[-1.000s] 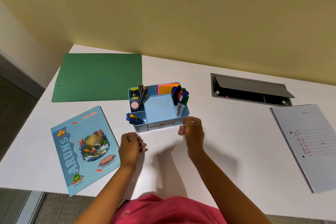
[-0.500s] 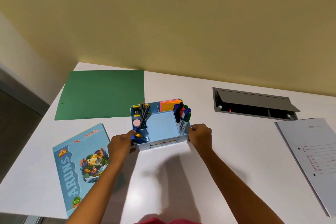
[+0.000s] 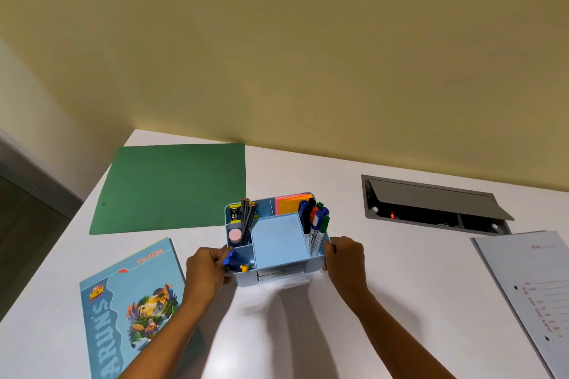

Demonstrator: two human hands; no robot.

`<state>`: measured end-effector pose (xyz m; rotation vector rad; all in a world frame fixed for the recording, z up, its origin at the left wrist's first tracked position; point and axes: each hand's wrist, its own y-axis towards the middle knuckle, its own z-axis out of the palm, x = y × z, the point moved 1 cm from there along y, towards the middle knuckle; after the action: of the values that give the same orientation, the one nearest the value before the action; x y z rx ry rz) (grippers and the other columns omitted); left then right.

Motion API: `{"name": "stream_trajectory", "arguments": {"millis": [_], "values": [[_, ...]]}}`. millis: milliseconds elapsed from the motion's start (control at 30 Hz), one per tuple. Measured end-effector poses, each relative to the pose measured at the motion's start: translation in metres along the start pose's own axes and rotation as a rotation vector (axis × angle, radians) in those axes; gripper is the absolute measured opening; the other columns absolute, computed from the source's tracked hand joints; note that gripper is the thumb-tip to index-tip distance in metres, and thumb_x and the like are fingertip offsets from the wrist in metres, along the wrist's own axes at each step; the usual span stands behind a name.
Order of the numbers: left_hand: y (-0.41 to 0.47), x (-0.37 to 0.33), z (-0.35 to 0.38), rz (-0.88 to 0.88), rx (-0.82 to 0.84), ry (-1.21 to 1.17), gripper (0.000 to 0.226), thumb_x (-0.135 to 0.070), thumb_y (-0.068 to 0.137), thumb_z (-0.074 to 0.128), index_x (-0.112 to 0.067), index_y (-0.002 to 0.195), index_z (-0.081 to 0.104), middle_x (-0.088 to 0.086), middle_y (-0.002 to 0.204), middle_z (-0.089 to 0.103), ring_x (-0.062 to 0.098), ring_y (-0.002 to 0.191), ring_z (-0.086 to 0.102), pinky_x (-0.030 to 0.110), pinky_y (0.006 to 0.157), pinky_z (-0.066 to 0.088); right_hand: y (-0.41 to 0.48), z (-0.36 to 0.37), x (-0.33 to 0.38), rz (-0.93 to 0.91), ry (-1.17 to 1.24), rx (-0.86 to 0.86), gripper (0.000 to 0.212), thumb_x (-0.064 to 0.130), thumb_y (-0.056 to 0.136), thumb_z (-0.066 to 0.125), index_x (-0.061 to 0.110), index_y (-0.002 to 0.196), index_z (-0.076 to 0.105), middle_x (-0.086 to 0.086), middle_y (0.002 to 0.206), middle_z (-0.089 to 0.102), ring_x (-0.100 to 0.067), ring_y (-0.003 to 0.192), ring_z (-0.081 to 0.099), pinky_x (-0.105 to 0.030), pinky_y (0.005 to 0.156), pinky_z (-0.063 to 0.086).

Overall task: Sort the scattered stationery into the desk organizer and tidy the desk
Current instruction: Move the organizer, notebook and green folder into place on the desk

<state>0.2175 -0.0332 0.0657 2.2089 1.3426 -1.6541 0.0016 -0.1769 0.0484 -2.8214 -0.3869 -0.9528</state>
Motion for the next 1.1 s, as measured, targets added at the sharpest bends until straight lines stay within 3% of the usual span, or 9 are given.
{"name": "stream_trajectory", "arguments": {"millis": [167,267,367,467,567,667,767,933,1100], "values": [[0.003,-0.010,0.011,0.008,0.029,0.006,0.047,0.004,0.090,0.056,-0.028,0.057,0.067,-0.014,0.048,0.063,0.013,0.056,0.063,0.019,0.044,0.052,0.009,-0.015,-0.005,0.104,-0.011,0.033,0.032,0.013,0.095,0.048,-0.001,0.072,0.065,-0.013,0.069,0.065,-0.025,0.061,0.063,-0.035,0.059,0.054],[0.001,-0.016,0.019,0.026,0.042,0.003,0.047,0.001,0.089,0.059,-0.031,0.056,0.069,-0.014,0.048,0.064,0.010,0.056,0.063,0.027,0.050,0.057,0.004,-0.024,-0.012,0.095,-0.031,0.001,0.029,0.010,0.095,0.051,-0.001,0.074,0.067,-0.008,0.067,0.063,-0.019,0.054,0.060,-0.021,0.051,0.049],[-0.003,-0.021,0.030,0.024,0.072,-0.037,0.044,0.000,0.088,0.061,-0.025,0.054,0.071,-0.008,0.049,0.066,0.003,0.051,0.061,0.029,0.051,0.056,-0.002,-0.032,-0.023,0.072,-0.044,-0.055,0.025,0.004,0.091,0.058,-0.002,0.069,0.067,-0.011,0.062,0.063,-0.022,0.049,0.060,-0.028,0.048,0.052],[-0.004,-0.029,0.042,0.030,0.113,-0.059,0.034,0.002,0.085,0.062,-0.011,0.057,0.074,0.003,0.056,0.069,0.011,0.056,0.063,0.041,0.055,0.057,-0.005,-0.045,-0.030,0.133,-0.044,-0.060,0.026,0.006,0.093,0.054,-0.003,0.073,0.068,-0.011,0.064,0.063,-0.014,0.048,0.060,-0.018,0.044,0.047],[0.000,-0.044,0.051,0.080,0.165,-0.049,0.024,0.002,0.087,0.060,0.003,0.068,0.074,0.013,0.067,0.072,0.013,0.057,0.067,0.039,0.055,0.058,-0.003,-0.058,-0.036,0.115,-0.031,-0.131,0.024,0.003,0.091,0.055,-0.003,0.072,0.069,-0.010,0.060,0.063,-0.012,0.044,0.059,-0.018,0.043,0.046],[0.018,-0.062,0.060,0.132,0.217,0.017,0.023,0.002,0.086,0.060,0.002,0.067,0.074,0.006,0.061,0.071,0.012,0.055,0.067,0.038,0.055,0.059,0.007,-0.061,-0.042,0.094,-0.026,-0.185,0.022,-0.004,0.086,0.059,-0.005,0.066,0.068,-0.010,0.054,0.063,-0.017,0.041,0.058,-0.023,0.041,0.048],[0.049,-0.079,0.070,0.134,0.209,0.096,0.021,0.003,0.086,0.060,0.012,0.068,0.068,0.013,0.060,0.063,0.017,0.054,0.058,0.046,0.057,0.058,0.028,-0.062,-0.040,0.168,0.013,-0.175,0.024,0.001,0.088,0.056,-0.005,0.067,0.067,-0.014,0.060,0.066,-0.030,0.055,0.063,-0.036,0.052,0.052],[0.097,-0.102,0.073,0.154,0.166,0.203,0.018,0.012,0.083,0.055,0.013,0.071,0.069,0.017,0.064,0.061,0.017,0.051,0.055,0.032,0.052,0.057,0.074,-0.050,-0.021,0.287,0.150,-0.125,0.029,0.005,0.095,0.047,-0.008,0.076,0.065,-0.015,0.064,0.066,-0.017,0.053,0.063,-0.024,0.049,0.049],[0.141,-0.114,0.062,0.133,0.116,0.201,0.024,0.014,0.086,0.051,0.006,0.075,0.071,0.022,0.084,0.069,0.030,0.073,0.068,0.038,0.063,0.060,0.113,-0.025,-0.003,0.278,0.172,-0.106,0.027,0.012,0.092,0.051,-0.002,0.073,0.065,-0.016,0.069,0.066,-0.032,0.067,0.064,-0.040,0.066,0.054]]}}
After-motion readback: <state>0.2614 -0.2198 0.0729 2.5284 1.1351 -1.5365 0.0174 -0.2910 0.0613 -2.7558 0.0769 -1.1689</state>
